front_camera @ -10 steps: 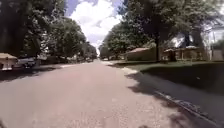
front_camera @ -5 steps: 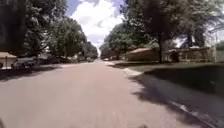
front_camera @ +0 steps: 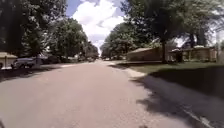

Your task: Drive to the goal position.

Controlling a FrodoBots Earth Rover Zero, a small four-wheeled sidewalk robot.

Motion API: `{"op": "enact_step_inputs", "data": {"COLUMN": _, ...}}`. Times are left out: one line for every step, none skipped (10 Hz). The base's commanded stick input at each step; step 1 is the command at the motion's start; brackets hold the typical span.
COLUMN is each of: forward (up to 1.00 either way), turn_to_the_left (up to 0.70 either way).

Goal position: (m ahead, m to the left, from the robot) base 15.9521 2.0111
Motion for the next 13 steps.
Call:
{"op": "enact_step_inputs", "data": {"forward": 0.70, "turn_to_the_left": 0.00}}
{"op": "enact_step_inputs", "data": {"forward": 0.70, "turn_to_the_left": 0.00}}
{"op": "enact_step_inputs", "data": {"forward": 0.70, "turn_to_the_left": 0.00}}
{"op": "enact_step_inputs", "data": {"forward": 0.70, "turn_to_the_left": 0.00}}
{"op": "enact_step_inputs", "data": {"forward": 0.70, "turn_to_the_left": 0.00}}
{"op": "enact_step_inputs", "data": {"forward": 0.70, "turn_to_the_left": 0.00}}
{"op": "enact_step_inputs", "data": {"forward": 0.70, "turn_to_the_left": 0.00}}
{"op": "enact_step_inputs", "data": {"forward": 0.70, "turn_to_the_left": 0.00}}
{"op": "enact_step_inputs", "data": {"forward": 0.70, "turn_to_the_left": 0.00}}
{"op": "enact_step_inputs", "data": {"forward": 0.70, "turn_to_the_left": 0.00}}
{"op": "enact_step_inputs", "data": {"forward": 0.70, "turn_to_the_left": 0.00}}
{"op": "enact_step_inputs", "data": {"forward": 0.70, "turn_to_the_left": 0.00}}
{"op": "enact_step_inputs", "data": {"forward": 0.70, "turn_to_the_left": 0.00}}
